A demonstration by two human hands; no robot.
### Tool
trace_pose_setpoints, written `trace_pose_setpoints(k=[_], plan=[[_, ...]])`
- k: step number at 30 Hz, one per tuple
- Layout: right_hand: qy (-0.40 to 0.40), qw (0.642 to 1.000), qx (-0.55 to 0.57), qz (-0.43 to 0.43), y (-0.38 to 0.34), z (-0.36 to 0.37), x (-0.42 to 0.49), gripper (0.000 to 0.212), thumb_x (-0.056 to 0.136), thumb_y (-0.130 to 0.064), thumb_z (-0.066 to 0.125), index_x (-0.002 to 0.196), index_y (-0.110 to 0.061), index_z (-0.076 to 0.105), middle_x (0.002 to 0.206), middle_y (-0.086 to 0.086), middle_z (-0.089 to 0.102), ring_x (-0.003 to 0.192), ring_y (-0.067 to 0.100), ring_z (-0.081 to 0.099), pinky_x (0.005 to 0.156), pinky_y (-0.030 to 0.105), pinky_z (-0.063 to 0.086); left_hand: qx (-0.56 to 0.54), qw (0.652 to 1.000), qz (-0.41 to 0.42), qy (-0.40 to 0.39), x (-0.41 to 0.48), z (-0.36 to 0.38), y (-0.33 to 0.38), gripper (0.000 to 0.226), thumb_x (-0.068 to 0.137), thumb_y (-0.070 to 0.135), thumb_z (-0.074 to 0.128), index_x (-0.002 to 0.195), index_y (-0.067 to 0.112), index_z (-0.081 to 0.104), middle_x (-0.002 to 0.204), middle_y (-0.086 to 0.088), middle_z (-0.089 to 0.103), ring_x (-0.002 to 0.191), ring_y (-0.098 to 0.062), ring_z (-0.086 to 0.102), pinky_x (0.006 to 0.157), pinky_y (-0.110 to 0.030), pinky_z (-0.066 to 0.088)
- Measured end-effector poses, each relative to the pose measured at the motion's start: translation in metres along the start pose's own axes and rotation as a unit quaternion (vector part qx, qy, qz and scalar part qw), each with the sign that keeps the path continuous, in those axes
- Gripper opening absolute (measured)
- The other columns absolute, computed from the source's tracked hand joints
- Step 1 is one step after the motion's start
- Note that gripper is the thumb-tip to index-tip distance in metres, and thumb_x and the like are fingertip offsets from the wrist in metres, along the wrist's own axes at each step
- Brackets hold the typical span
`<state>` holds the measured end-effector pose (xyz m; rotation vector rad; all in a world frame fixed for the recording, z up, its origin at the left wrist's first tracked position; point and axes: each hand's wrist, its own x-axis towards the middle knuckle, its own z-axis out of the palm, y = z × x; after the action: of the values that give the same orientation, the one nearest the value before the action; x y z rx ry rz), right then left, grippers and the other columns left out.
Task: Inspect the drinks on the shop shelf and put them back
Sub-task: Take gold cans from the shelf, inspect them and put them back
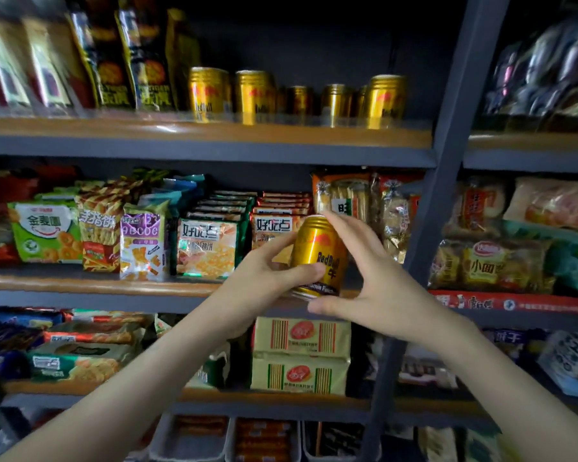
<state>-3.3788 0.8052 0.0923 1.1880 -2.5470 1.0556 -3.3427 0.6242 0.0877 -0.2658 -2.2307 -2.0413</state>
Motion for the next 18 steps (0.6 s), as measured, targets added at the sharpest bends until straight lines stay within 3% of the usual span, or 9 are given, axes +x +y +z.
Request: trace_pose_setpoints(k=[3, 5, 7, 9, 12, 16, 18], plan=[[0.039, 0.994, -0.097, -0.041, -0.015, -0.027, 0.025, 0.114, 0.071, -0.055, 0.075, 0.147, -0.05, -0.01, 0.142, -0.038, 0.004, 0.122, -0.008, 0.021, 0.091, 0.011, 0.031, 0.069, 0.994, 0.07, 0.056, 0.016, -0.009, 0.026, 0.066, 0.067, 0.033, 0.086, 0.122, 0.042, 0.052, 0.098, -0.003, 0.075, 0.089, -0.02, 0.072, 0.079, -0.036, 0.059], [0.087, 0.984, -0.136, -0.077, -0.028, -0.041, 0.043, 0.109, 0.071, -0.056, 0.075, 0.148, -0.046, -0.002, 0.139, -0.036, 0.008, 0.115, -0.011, 0.021, 0.079, 0.003, 0.033, 0.121, 0.983, 0.117, 0.067, 0.025, -0.021, 0.046, 0.073, 0.064, 0.048, 0.08, 0.128, 0.048, 0.046, 0.106, 0.005, 0.072, 0.095, -0.011, 0.07, 0.086, -0.035, 0.057], [0.13, 0.974, -0.145, -0.112, -0.04, -0.053, 0.064, 0.106, 0.068, -0.057, 0.076, 0.147, -0.045, 0.005, 0.139, -0.035, 0.01, 0.112, -0.015, 0.021, 0.071, -0.001, 0.031, 0.151, 0.974, 0.159, 0.064, 0.033, -0.037, 0.068, 0.066, 0.072, 0.06, 0.071, 0.131, 0.049, 0.042, 0.108, 0.013, 0.069, 0.097, 0.002, 0.066, 0.087, -0.023, 0.054], [0.166, 0.964, -0.161, -0.133, -0.048, -0.064, 0.089, 0.106, 0.068, -0.055, 0.077, 0.147, -0.044, 0.007, 0.139, -0.036, 0.009, 0.113, -0.016, 0.019, 0.075, -0.002, 0.028, 0.196, 0.952, 0.217, 0.09, 0.042, -0.058, 0.086, 0.06, 0.078, 0.065, 0.06, 0.132, 0.043, 0.046, 0.111, 0.021, 0.066, 0.1, 0.012, 0.06, 0.086, -0.009, 0.048], [0.197, 0.953, -0.188, -0.136, -0.057, -0.082, 0.128, 0.105, 0.068, -0.05, 0.08, 0.147, -0.042, 0.01, 0.141, -0.031, 0.011, 0.113, -0.014, 0.019, 0.086, 0.005, 0.025, 0.353, 0.857, 0.323, 0.189, 0.064, -0.097, 0.102, 0.051, 0.089, 0.06, 0.053, 0.132, 0.032, 0.051, 0.12, 0.024, 0.057, 0.108, 0.014, 0.052, 0.087, -0.002, 0.038], [0.235, 0.948, -0.197, -0.086, -0.059, -0.101, 0.171, 0.101, 0.067, -0.047, 0.083, 0.146, -0.038, 0.02, 0.138, -0.019, 0.024, 0.112, -0.008, 0.03, 0.092, 0.015, 0.029, 0.501, 0.736, 0.388, 0.236, 0.101, -0.148, 0.108, 0.055, 0.089, 0.05, 0.041, 0.133, 0.018, 0.053, 0.131, 0.002, 0.055, 0.122, -0.012, 0.046, 0.1, -0.02, 0.034], [0.26, 0.941, -0.205, -0.069, -0.055, -0.111, 0.189, 0.096, 0.066, -0.048, 0.084, 0.142, -0.037, 0.026, 0.134, -0.015, 0.031, 0.112, 0.0, 0.038, 0.094, 0.02, 0.031, 0.536, 0.701, 0.406, 0.236, 0.117, -0.165, 0.106, 0.054, 0.091, 0.045, 0.041, 0.133, 0.014, 0.054, 0.132, -0.005, 0.055, 0.124, -0.019, 0.047, 0.104, -0.029, 0.038]])
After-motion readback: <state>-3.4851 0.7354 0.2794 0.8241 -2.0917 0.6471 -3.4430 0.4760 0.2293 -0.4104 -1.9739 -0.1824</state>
